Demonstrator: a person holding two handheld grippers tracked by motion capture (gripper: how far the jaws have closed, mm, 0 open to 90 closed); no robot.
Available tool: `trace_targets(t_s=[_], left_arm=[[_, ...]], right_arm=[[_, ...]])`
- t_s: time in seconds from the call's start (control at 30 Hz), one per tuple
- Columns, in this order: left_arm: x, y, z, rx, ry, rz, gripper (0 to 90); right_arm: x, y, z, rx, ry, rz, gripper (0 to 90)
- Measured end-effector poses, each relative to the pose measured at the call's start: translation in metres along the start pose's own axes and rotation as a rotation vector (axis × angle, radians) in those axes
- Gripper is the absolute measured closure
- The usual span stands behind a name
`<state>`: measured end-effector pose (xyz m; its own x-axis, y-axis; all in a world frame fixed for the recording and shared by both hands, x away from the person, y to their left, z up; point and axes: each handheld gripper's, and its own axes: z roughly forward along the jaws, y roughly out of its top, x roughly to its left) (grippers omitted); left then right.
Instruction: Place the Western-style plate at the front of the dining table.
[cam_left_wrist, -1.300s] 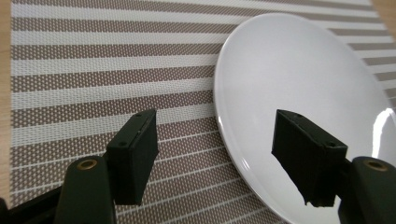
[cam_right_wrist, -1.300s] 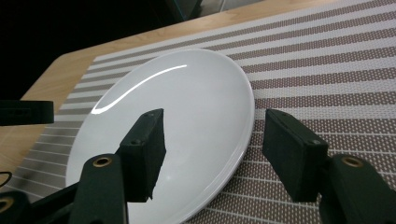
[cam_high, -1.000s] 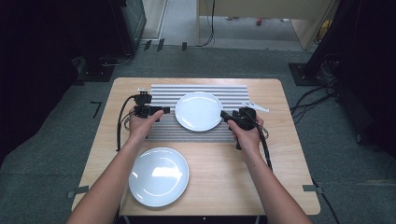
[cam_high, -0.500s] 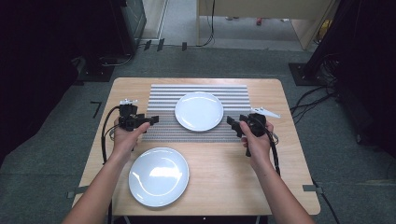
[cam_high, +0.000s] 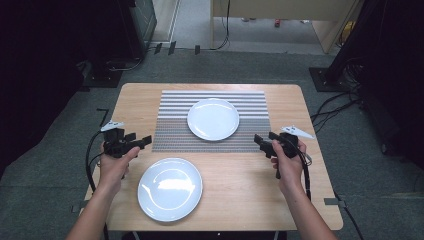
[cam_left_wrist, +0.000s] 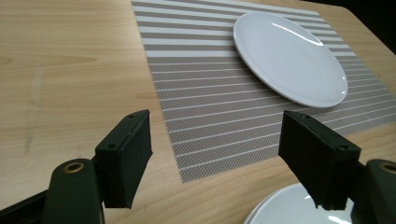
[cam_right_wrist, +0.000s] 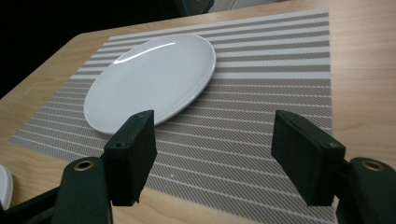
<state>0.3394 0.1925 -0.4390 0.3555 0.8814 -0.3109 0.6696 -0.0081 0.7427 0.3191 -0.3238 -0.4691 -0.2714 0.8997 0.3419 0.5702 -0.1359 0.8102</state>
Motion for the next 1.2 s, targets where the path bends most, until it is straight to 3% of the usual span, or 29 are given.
trace_targets(t_s=[0.33,0.67,1.0,1.1,1.2], left_arm=[[0.022,-0.031,-0.028,-0.018,0.035,-0.044,25.5],[0.032,-0.051,-0.050,-0.026,0.072,-0.040,25.5],[0.054,-0.076,-0.073,-0.045,0.102,-0.074,19.5],[0.057,-0.085,-0.076,-0.037,0.159,-0.079,18.6],[0.059,-0.095,-0.078,-0.017,0.161,-0.074,16.9]], right_arm=[[-0.019,-0.015,-0.032,0.037,-0.022,-0.025,25.3],[-0.040,-0.033,-0.062,0.038,-0.086,-0.024,18.3],[-0.063,-0.050,-0.090,0.041,-0.151,-0.031,14.5],[-0.068,-0.055,-0.098,0.043,-0.170,-0.030,14.4],[-0.073,-0.061,-0.105,0.042,-0.176,-0.019,14.3]])
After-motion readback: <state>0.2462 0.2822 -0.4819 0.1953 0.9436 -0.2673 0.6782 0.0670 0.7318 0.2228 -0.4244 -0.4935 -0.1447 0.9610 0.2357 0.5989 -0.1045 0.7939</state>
